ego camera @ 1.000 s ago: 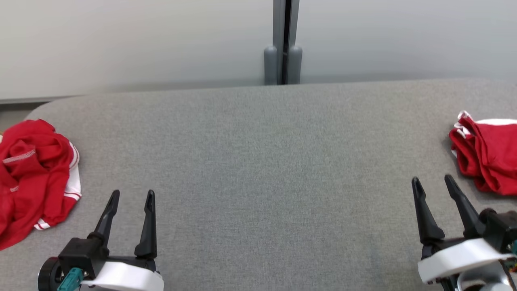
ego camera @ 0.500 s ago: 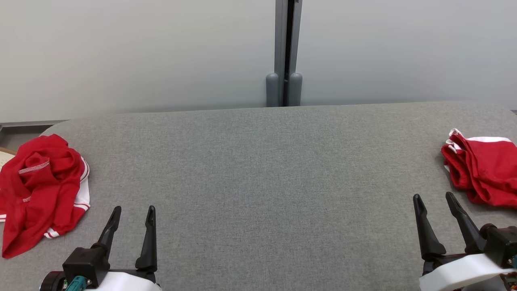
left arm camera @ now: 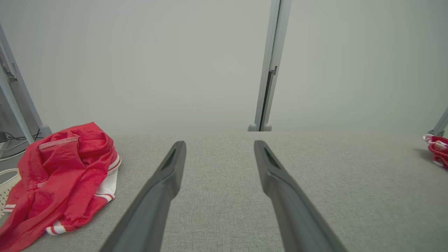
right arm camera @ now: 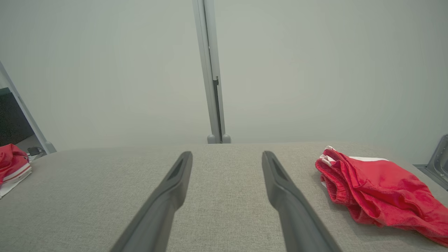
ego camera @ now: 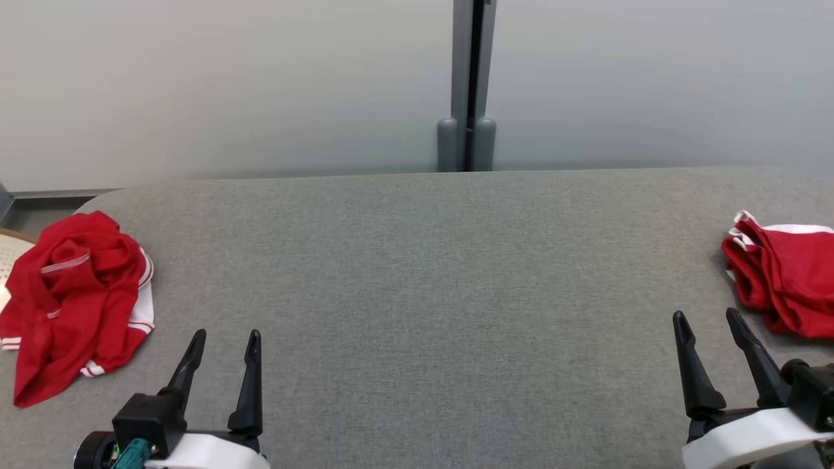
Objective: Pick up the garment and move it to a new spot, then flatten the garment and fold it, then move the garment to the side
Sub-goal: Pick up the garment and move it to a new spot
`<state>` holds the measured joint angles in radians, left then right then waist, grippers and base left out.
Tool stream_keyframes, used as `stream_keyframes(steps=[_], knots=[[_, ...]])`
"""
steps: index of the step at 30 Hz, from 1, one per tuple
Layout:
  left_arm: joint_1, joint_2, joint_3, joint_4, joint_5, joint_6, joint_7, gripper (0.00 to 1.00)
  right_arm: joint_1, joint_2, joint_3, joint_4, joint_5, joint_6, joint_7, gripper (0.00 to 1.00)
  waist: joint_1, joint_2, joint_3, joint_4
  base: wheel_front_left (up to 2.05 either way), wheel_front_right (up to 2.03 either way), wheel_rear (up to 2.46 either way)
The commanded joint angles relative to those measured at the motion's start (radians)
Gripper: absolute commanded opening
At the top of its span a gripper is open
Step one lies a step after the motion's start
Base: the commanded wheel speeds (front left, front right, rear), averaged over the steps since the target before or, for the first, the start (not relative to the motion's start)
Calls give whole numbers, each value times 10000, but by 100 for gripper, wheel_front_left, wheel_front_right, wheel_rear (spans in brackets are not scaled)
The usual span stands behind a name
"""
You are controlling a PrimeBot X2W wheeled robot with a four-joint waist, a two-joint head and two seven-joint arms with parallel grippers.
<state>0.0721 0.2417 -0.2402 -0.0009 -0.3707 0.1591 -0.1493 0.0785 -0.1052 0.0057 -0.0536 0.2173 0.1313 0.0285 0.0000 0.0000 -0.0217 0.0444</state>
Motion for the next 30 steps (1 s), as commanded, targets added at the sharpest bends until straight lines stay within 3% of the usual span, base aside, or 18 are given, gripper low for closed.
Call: stream_keyframes(steps=[1, 7, 19, 24, 30], knots=[[-226, 31, -17, 24, -13, -30, 15, 100, 113, 8, -69, -64, -66, -11, 45, 100, 0, 0, 19, 123, 0, 0, 0], [-786, -62, -122, 223, -109, -239, -94, 100, 193, 80, -195, -361, -68, -8, -4, 100, 0, 0, 184, 1028, 0, 0, 0], [-2138, -367, 101, 1537, -357, -640, -894, 100, -143, -32, 26, -1301, -171, -8, 502, 100, 0, 0, 619, 3765, 0, 0, 0], [-2350, -387, 249, 1937, -387, -793, -1065, 100, -334, -191, 210, -1513, -200, -8, 615, 100, 0, 0, 748, 4571, 0, 0, 0], [-2425, -432, 465, 2131, -362, -863, -1133, 100, -471, -295, 375, -1531, -217, -8, 761, 100, 0, 0, 834, 4824, 0, 0, 0]])
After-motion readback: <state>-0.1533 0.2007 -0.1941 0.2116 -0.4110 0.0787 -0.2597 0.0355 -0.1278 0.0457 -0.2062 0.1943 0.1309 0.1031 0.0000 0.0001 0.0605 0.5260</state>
